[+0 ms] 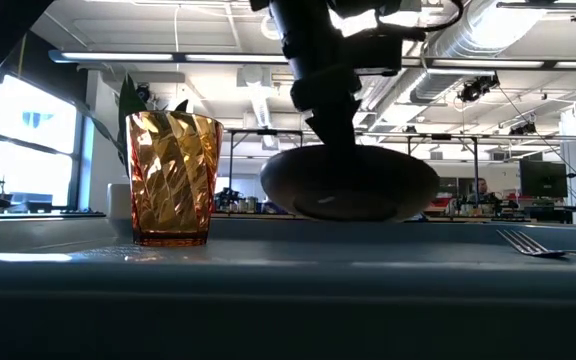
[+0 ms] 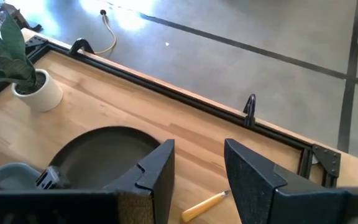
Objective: Pick and place plate/cup/fork/spoon on tray
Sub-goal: Put the black plate on the blue tray to the bottom right of the brown cup
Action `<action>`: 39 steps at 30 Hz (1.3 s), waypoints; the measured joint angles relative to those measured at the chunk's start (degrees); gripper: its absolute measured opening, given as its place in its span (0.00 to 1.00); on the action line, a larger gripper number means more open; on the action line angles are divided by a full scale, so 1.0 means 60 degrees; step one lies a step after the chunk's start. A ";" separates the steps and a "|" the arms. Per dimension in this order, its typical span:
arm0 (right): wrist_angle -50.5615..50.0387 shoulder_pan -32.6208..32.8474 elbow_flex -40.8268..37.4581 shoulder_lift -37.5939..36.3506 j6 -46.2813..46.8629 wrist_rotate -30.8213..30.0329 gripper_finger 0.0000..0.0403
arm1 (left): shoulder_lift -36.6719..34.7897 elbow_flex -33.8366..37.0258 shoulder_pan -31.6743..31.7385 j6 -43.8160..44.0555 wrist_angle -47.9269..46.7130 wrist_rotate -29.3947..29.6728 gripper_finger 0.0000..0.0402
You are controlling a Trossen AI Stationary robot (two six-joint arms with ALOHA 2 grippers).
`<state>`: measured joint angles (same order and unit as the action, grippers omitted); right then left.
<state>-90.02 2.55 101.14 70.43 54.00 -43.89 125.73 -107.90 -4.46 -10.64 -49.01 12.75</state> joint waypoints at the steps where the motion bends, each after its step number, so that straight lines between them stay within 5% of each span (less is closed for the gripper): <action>1: 0.0003 0.0000 0.0000 0.0000 -0.0004 0.0055 0.33 | 0.0000 0.0000 -0.0063 -0.0038 -0.0047 0.0143 0.01; 39: 0.0000 0.0000 0.0000 0.0026 0.1534 0.1762 0.33 | -0.0586 -0.0007 -0.4174 0.0790 -0.0642 0.0953 0.01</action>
<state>-90.02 2.55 101.14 70.59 63.20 -33.32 122.21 -107.94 -29.50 -5.90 -52.87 18.46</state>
